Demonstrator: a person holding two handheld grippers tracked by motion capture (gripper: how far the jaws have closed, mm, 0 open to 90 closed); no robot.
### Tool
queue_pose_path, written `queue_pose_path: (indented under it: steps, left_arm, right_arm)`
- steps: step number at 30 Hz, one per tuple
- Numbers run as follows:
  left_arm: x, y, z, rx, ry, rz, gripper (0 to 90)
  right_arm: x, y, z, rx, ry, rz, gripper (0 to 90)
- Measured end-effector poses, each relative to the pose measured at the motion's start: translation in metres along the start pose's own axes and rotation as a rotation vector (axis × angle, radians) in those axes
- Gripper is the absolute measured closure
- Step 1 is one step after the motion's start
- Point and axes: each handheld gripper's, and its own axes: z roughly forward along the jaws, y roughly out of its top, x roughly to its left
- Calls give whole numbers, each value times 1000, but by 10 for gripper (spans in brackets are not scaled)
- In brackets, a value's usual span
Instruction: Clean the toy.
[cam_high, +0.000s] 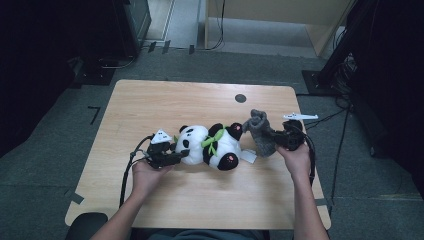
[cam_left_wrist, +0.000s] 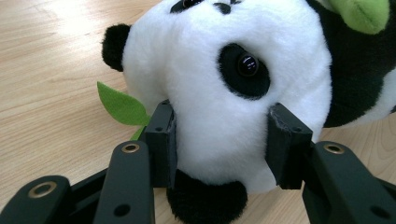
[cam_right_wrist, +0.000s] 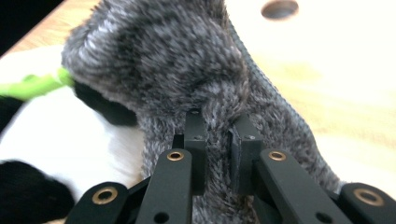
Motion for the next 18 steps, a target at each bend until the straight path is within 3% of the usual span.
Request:
queue_pose_path:
  steps: [6, 13, 18]
  left_arm:
    - [-1, 0, 0, -2, 2, 1, 520]
    - [-1, -1, 0, -2, 7, 8, 520]
    - [-2, -1, 0, -6, 7, 7, 520]
  right_arm:
    - [28, 23, -4, -18, 31, -79, 814]
    - [62, 39, 10, -12, 79, -148, 813]
    - [70, 38, 25, 20, 68, -159, 808]
